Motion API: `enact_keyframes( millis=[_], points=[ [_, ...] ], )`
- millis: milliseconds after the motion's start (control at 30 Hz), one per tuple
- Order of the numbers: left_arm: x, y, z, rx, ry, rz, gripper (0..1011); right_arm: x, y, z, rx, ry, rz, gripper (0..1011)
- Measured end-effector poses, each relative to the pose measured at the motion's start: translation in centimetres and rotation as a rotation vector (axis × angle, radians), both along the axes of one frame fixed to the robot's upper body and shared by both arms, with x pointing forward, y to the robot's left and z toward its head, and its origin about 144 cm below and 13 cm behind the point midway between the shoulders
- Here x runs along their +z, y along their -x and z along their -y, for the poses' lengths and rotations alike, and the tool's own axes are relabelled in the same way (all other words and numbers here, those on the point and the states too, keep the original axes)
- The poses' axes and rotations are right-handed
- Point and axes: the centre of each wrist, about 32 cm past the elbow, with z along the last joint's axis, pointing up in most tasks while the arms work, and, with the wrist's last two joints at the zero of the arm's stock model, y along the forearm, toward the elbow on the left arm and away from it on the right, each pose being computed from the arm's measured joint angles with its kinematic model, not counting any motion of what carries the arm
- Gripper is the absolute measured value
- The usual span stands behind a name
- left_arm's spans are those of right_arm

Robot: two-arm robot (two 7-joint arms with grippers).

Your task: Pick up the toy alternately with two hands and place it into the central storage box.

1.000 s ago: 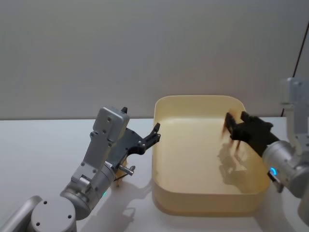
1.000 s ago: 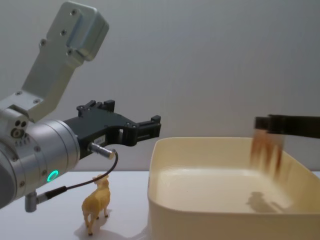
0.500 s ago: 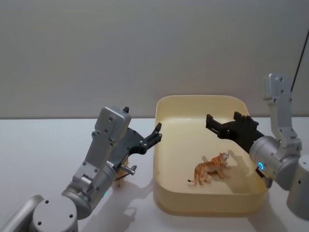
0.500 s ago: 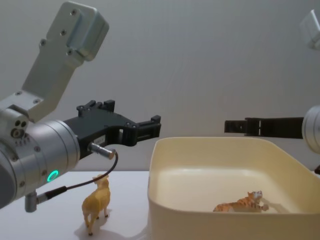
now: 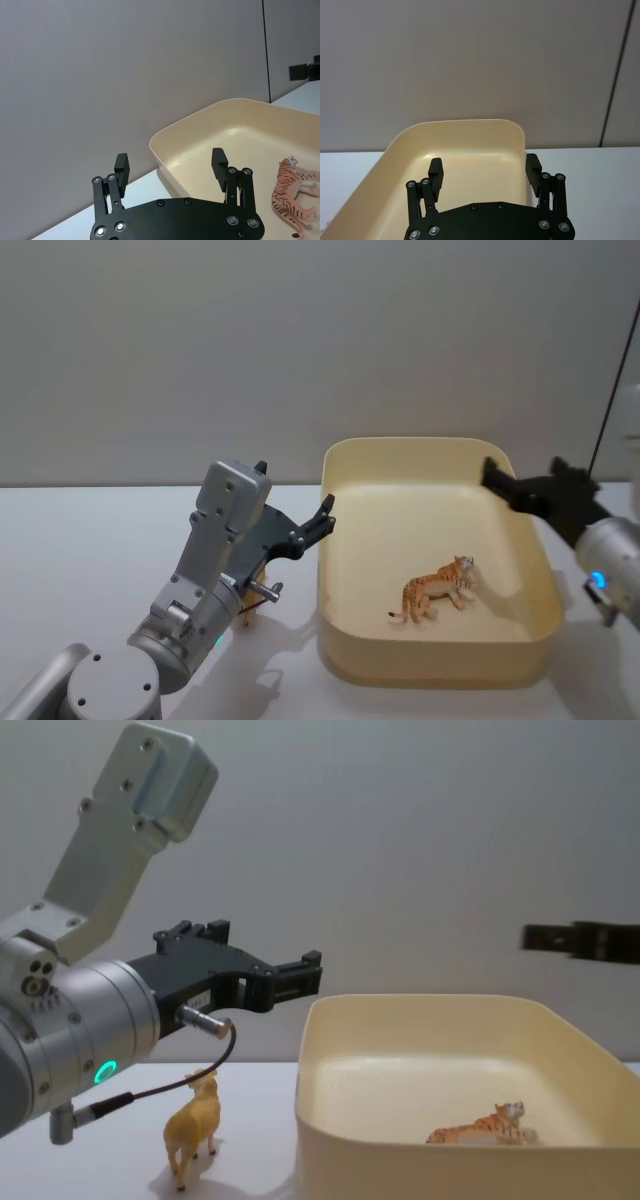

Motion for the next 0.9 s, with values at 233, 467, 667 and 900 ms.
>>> enact_keyframes(
  millis=[233,467,667,900],
  points=[
    [0.0,0.0,0.0,0.000,0.000,0.000,1002,0.0,1.4,2.6,-0.104,0.000,0.017,1001],
    [0.0,0.0,0.0,0.000,0.000,0.000,1002,-0.4,2.4,4.8,-0.191,0.014,0.015,1001],
    [0.0,0.0,0.0,0.000,0.000,0.000,1001,-1.2,3.5,7.2,-0.287,0.041,-0.012,1001],
    [0.0,0.0,0.0,0.000,0.000,0.000,1002,-2.2,4.5,9.4,-0.364,0.076,-0.058,1001]
  ],
)
